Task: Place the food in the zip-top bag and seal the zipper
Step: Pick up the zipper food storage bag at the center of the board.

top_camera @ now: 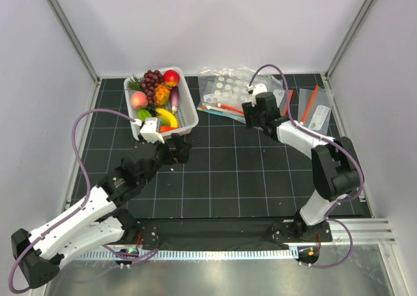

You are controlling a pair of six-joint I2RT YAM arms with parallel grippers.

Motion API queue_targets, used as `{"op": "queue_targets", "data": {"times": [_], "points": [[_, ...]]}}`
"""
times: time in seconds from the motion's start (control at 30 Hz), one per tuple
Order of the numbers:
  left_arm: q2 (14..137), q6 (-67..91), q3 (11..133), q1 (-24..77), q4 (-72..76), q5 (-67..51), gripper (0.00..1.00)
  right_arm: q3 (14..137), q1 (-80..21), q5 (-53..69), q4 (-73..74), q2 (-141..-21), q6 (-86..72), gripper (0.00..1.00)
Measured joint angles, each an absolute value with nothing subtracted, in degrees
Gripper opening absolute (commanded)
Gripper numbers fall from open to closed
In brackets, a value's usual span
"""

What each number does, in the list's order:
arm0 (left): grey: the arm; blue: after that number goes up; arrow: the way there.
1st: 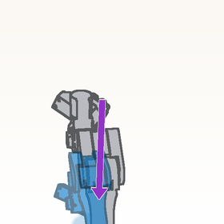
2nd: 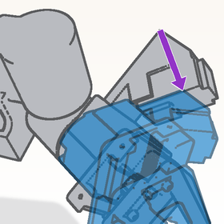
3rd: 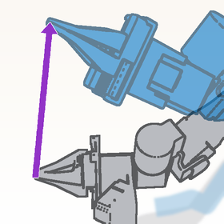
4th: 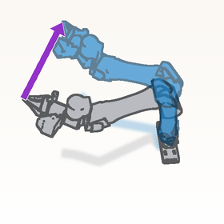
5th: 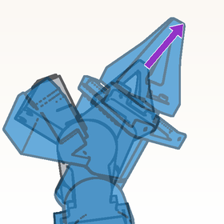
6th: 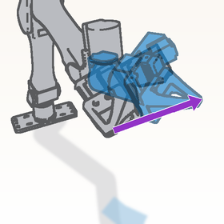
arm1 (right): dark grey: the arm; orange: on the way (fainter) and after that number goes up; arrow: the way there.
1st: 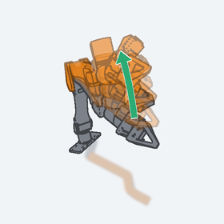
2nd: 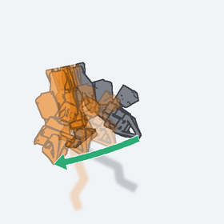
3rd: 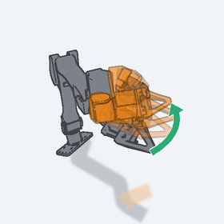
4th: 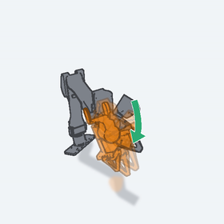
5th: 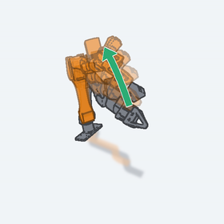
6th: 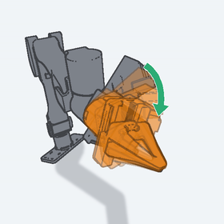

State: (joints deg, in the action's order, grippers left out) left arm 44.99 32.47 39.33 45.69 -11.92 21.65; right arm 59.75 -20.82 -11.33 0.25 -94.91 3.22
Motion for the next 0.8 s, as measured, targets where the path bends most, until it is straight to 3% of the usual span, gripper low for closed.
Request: {"op": "queue_targets", "data": {"times": [0.2,0.33,0.43,0.8], "points": [[42.89,32.53,39.42,45.69,-11.97,21.67,1.00,65.49,-19.59,-12.62,-1.32,-102.56,13.96,0.69],[43.40,32.53,39.70,45.69,-12.40,21.71,1.00,68.73,-20.03,-13.63,-1.21,-107.87,18.41,0.56],[43.38,32.53,39.75,45.69,-12.58,21.76,1.00,71.70,-20.38,-14.70,-0.21,-111.37,20.64,0.52],[43.38,32.53,39.75,45.69,-12.73,21.76,1.00,75.66,-20.67,-15.64,1.74,-113.65,24.77,0.51]]}}
